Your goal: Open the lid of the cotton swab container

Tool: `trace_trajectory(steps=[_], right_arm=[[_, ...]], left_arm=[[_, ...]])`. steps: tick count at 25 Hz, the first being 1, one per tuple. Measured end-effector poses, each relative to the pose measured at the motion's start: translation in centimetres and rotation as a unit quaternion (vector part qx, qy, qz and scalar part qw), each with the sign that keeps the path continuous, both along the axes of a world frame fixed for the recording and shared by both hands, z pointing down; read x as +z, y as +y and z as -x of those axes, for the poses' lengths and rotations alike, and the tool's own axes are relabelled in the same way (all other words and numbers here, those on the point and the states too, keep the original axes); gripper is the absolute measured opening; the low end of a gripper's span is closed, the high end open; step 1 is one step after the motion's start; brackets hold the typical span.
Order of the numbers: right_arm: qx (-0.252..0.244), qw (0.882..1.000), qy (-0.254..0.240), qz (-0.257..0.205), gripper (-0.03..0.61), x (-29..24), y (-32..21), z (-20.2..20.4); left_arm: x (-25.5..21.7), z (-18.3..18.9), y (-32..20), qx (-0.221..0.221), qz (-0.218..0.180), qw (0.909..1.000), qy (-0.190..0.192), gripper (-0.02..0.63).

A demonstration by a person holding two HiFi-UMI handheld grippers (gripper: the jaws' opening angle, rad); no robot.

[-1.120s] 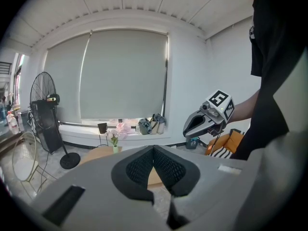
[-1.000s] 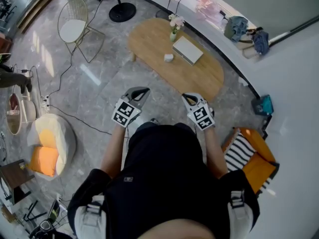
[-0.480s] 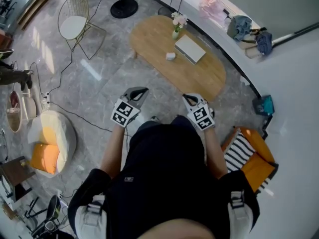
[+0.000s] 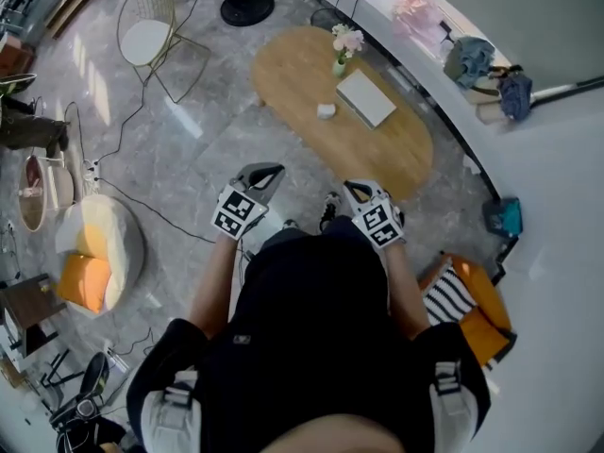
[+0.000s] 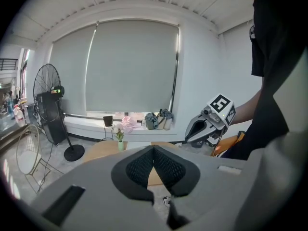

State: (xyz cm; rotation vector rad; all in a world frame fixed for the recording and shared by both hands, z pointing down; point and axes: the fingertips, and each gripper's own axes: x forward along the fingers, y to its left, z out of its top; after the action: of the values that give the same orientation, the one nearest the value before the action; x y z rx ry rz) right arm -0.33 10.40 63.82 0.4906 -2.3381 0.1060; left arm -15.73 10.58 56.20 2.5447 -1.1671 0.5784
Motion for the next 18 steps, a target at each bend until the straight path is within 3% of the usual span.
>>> trace_trajectory(steps=[8,18], right_arm=[[-0.045,0.999,-0.008,-0.017,-0.005,-0.1,-7.9,-1.5],[-0.067,0.998,-0.02,0.0,-0.005,1.1,-11.6,-4.6]], left_arm=[[-1.3,-2.9,-5.8,-0.012,-0.007,0.9995,-0.027,0.0],[-0.3,-7.2,-8.9,-0.025,-0.003,0.9985,-0.047,0.0]])
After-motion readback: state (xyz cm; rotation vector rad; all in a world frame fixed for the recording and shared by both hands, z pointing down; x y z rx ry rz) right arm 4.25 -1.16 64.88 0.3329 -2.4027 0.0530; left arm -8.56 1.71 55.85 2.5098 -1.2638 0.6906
